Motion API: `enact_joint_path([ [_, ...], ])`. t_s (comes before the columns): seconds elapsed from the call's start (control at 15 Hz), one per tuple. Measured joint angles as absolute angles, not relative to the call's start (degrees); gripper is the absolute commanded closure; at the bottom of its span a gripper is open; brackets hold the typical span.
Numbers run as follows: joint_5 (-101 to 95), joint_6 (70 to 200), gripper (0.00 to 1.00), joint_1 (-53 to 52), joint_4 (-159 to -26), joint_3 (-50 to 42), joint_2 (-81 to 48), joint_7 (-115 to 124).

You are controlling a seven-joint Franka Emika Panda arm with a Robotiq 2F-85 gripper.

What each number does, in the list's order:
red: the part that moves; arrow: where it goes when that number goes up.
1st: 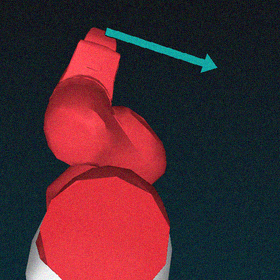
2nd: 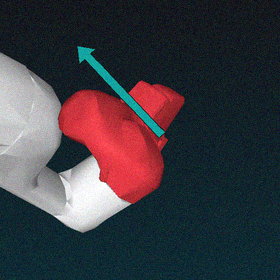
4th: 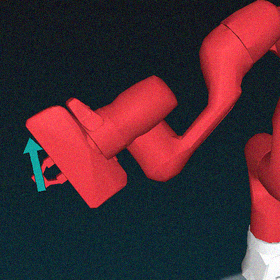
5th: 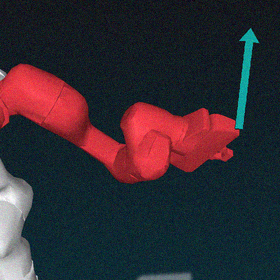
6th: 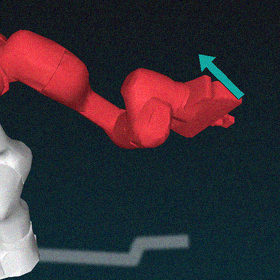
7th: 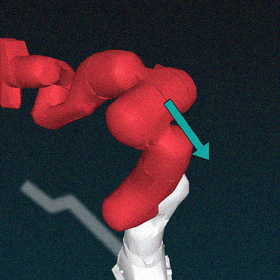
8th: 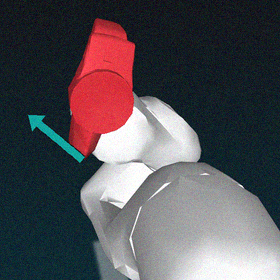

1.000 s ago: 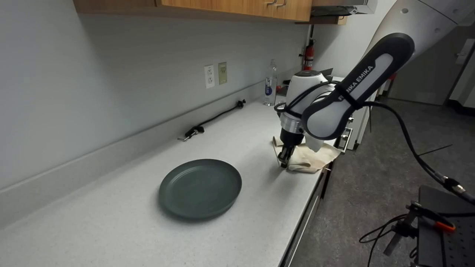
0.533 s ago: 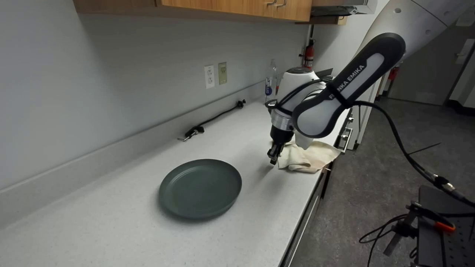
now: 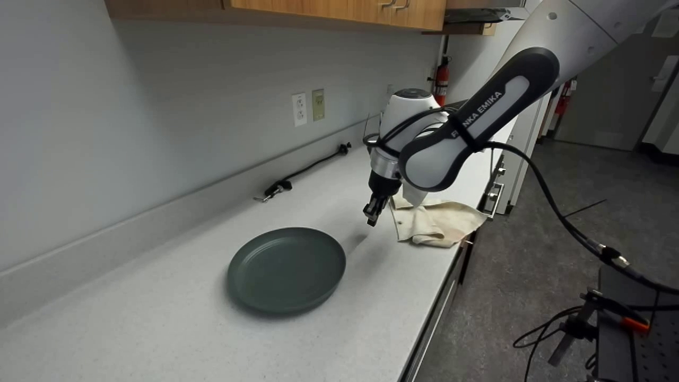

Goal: Unfold the cloth on the counter

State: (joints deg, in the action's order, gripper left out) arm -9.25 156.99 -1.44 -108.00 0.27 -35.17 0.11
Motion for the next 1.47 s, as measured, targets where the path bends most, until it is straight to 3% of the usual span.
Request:
enact_joint_path([
  [0.73, -9.5, 147.3, 1.00, -0.6, -109.4, -0.6, -33.2, -2.7],
  [1.47, -9.6, 146.7, 1.00, -0.6, -114.3, -1.8, -31.9, -3.8],
])
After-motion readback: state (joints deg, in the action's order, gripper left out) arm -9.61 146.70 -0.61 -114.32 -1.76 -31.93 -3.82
